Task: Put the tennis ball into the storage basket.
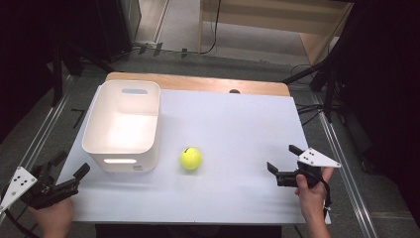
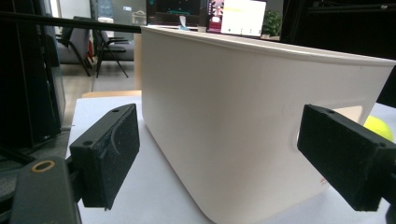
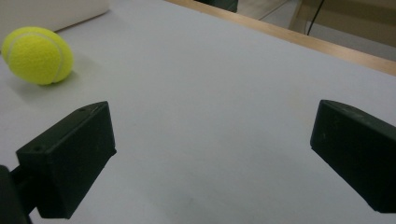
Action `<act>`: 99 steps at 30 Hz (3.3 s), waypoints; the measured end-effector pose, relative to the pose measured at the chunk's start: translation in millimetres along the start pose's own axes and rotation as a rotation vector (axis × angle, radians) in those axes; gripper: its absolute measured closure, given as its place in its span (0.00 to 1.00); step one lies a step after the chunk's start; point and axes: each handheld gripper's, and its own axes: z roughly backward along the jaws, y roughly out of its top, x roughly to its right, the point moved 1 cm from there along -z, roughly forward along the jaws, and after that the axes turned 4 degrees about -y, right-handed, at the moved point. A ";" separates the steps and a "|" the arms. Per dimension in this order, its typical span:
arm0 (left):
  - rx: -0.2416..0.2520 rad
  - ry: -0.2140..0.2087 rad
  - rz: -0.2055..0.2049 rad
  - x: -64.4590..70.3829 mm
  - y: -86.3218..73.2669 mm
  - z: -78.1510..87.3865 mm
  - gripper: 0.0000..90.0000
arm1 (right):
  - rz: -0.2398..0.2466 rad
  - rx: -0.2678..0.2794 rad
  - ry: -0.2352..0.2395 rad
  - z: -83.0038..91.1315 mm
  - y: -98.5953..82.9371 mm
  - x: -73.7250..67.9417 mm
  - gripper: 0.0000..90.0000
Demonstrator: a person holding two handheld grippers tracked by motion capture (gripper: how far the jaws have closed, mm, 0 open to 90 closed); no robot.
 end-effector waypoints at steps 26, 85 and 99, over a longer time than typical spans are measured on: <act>-0.024 0.005 -0.032 4.4 -0.6 -1.2 0.14 | 0.118 -0.110 0.174 -47.8 43.4 -40.1 0.00; -0.065 -0.027 -0.047 6.7 -0.7 -7.9 0.11 | 0.273 -0.276 0.394 -123.1 76.0 -116.4 0.00; -0.089 -0.003 -0.068 8.8 -0.9 -9.8 0.00 | 0.304 -0.299 0.426 -138.3 83.8 -132.9 0.00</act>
